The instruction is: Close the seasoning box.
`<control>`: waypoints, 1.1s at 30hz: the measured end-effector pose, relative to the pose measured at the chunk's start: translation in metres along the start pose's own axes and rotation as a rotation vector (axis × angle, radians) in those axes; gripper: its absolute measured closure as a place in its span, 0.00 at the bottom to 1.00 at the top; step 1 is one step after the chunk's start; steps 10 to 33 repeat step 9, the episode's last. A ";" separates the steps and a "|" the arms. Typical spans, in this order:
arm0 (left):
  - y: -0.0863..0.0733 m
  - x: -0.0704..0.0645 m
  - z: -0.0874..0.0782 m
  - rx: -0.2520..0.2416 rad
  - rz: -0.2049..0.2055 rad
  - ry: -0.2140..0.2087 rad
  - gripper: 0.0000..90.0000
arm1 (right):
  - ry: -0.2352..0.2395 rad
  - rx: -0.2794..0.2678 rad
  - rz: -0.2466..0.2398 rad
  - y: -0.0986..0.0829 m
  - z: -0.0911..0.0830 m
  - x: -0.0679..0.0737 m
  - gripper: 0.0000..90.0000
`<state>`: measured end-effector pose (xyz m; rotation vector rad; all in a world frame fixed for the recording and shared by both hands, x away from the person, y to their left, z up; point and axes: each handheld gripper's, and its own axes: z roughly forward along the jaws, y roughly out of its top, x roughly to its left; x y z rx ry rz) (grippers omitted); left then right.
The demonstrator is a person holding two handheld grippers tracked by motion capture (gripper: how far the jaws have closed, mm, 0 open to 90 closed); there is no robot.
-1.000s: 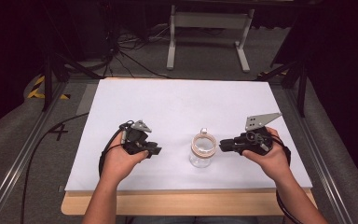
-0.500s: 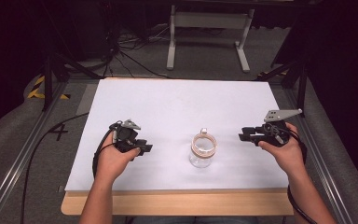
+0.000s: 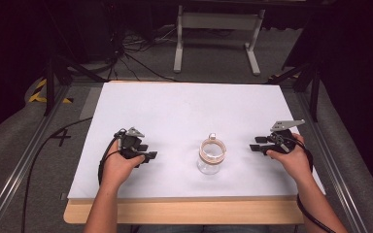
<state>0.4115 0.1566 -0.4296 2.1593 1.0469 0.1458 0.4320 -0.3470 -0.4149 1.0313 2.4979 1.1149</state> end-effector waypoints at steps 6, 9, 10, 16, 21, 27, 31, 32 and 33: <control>-0.004 0.002 0.008 0.031 0.027 0.027 0.49 | -0.001 0.021 -0.010 -0.006 0.012 -0.001 0.57; -0.003 0.001 0.009 0.030 0.031 0.028 0.47 | 0.005 0.025 -0.014 -0.007 0.013 0.000 0.57; -0.003 0.001 0.009 0.030 0.031 0.028 0.47 | 0.005 0.025 -0.014 -0.007 0.013 0.000 0.57; -0.003 0.001 0.009 0.030 0.031 0.028 0.47 | 0.005 0.025 -0.014 -0.007 0.013 0.000 0.57; -0.003 0.001 0.009 0.030 0.031 0.028 0.47 | 0.005 0.025 -0.014 -0.007 0.013 0.000 0.57; -0.003 0.001 0.009 0.030 0.031 0.028 0.47 | 0.005 0.025 -0.014 -0.007 0.013 0.000 0.57; -0.003 0.001 0.009 0.030 0.031 0.028 0.47 | 0.005 0.025 -0.014 -0.007 0.013 0.000 0.57; -0.003 0.001 0.009 0.030 0.031 0.028 0.47 | 0.005 0.025 -0.014 -0.007 0.013 0.000 0.57; -0.003 0.001 0.009 0.030 0.031 0.028 0.47 | 0.005 0.025 -0.014 -0.007 0.013 0.000 0.57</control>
